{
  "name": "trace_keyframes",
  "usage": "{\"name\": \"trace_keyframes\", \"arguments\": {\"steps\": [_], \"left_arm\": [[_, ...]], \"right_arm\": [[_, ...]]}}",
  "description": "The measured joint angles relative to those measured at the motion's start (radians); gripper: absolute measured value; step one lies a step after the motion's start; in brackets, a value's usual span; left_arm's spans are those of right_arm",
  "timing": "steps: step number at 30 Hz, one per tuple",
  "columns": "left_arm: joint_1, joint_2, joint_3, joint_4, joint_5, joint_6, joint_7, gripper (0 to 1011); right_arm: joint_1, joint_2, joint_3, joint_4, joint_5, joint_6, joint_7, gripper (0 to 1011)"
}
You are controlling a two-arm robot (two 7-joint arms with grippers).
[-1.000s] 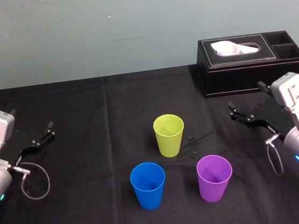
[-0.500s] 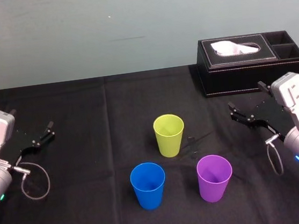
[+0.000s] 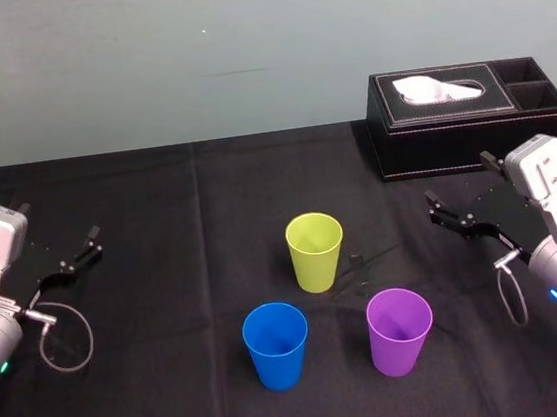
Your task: Stack the three plastic cups sequentially using one hand.
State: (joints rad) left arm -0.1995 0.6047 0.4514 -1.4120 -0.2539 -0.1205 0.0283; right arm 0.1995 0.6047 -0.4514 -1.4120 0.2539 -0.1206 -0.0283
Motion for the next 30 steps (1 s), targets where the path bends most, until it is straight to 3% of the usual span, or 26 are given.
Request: {"name": "trace_keyframes", "arguments": {"steps": [18,24,30], "left_arm": [[0.0,0.0,0.0,0.0,0.0,0.0,0.0,1012],[0.0,0.0,0.0,0.0,0.0,0.0,0.0,1011],[0.0,0.0,0.0,0.0,0.0,0.0,0.0,1011]], "right_arm": [[-0.001,-0.002,0.003,0.0,0.001,0.0,0.002,1004],[-0.013,-0.003,0.029,-0.012,0.03,0.007,0.045,1004],[-0.048,0.021,0.074,-0.065,0.088,0.031,0.102,1004]]}}
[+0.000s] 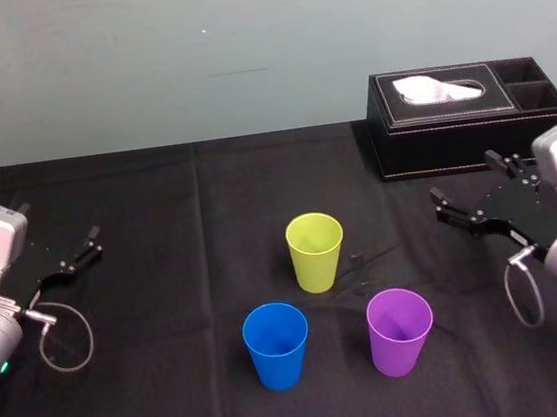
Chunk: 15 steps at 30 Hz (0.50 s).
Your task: Stack the three plastic cups sequentially using one hand.
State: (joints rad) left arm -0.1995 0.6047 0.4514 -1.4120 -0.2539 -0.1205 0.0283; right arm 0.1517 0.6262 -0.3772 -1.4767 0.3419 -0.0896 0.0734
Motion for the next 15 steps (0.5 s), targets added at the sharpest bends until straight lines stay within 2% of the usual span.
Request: {"name": "trace_keyframes", "arguments": {"steps": [6,11,15], "left_arm": [[0.0,0.0,0.0,0.0,0.0,0.0,0.0,1011],[0.0,0.0,0.0,0.0,0.0,0.0,0.0,1011],[0.0,0.0,0.0,0.0,0.0,0.0,0.0,1011]], "right_arm": [[-0.045,0.035,0.043,-0.056,0.046,0.007,0.049,1004],[-0.111,0.102,0.09,-0.137,0.089,0.009,0.127,1004],[-0.138,0.138,0.107,-0.167,0.107,0.021,0.172,1004]]}}
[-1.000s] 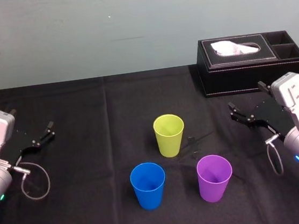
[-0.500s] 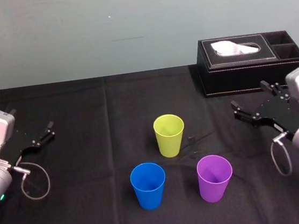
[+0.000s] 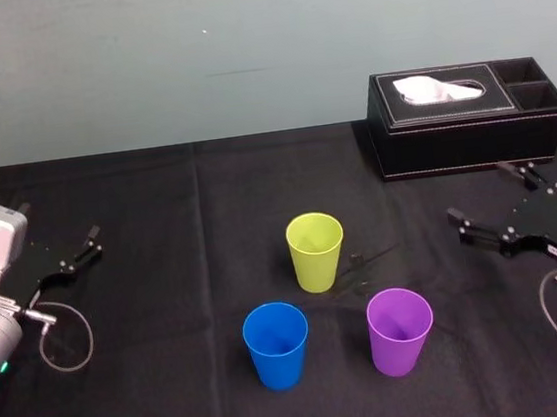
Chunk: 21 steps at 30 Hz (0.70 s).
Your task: Stack the three plastic cups sequentially using one hand.
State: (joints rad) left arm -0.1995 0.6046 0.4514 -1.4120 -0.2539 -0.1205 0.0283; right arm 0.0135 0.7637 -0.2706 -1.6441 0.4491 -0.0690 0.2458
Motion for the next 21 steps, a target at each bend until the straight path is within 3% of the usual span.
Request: {"name": "trace_keyframes", "arguments": {"steps": [2,10,15,21], "left_arm": [[0.0,0.0,0.0,0.0,0.0,0.0,0.0,1011],[0.0,0.0,0.0,0.0,0.0,0.0,0.0,1011],[0.0,0.0,0.0,0.0,0.0,0.0,0.0,1011],[0.0,0.0,0.0,0.0,0.0,0.0,0.0,1012]], "right_arm": [[-0.026,0.03,0.017,-0.023,0.021,0.002,0.049,1004],[-0.089,0.09,0.071,-0.055,0.086,-0.013,0.166,1004],[-0.123,0.112,0.104,-0.062,0.121,-0.042,0.232,1004],[-0.154,0.145,0.126,-0.052,0.149,-0.11,0.37,1004]]}}
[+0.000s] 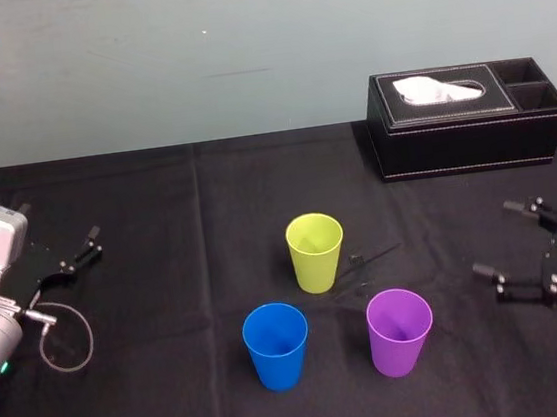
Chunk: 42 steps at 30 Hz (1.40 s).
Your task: Stack the three plastic cups sequentially using one hand.
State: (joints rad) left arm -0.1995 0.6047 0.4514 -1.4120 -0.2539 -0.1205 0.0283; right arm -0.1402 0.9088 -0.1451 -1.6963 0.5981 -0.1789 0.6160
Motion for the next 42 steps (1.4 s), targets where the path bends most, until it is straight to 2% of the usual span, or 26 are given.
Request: {"name": "trace_keyframes", "arguments": {"steps": [6,13,25,42], "left_arm": [[0.0,0.0,0.0,0.0,0.0,0.0,0.0,1011],[0.0,0.0,0.0,0.0,0.0,0.0,0.0,1011],[0.0,0.0,0.0,0.0,0.0,0.0,0.0,1011],[0.0,0.0,0.0,0.0,0.0,0.0,0.0,1012]], "right_arm": [[-0.001,0.002,-0.011,0.022,-0.003,-0.017,0.076,1004],[0.009,-0.014,-0.038,0.043,-0.023,-0.012,0.118,1004],[0.044,-0.048,-0.108,0.082,-0.065,0.015,0.145,1004],[0.109,-0.085,-0.184,0.127,-0.068,0.055,0.17,1004]]}}
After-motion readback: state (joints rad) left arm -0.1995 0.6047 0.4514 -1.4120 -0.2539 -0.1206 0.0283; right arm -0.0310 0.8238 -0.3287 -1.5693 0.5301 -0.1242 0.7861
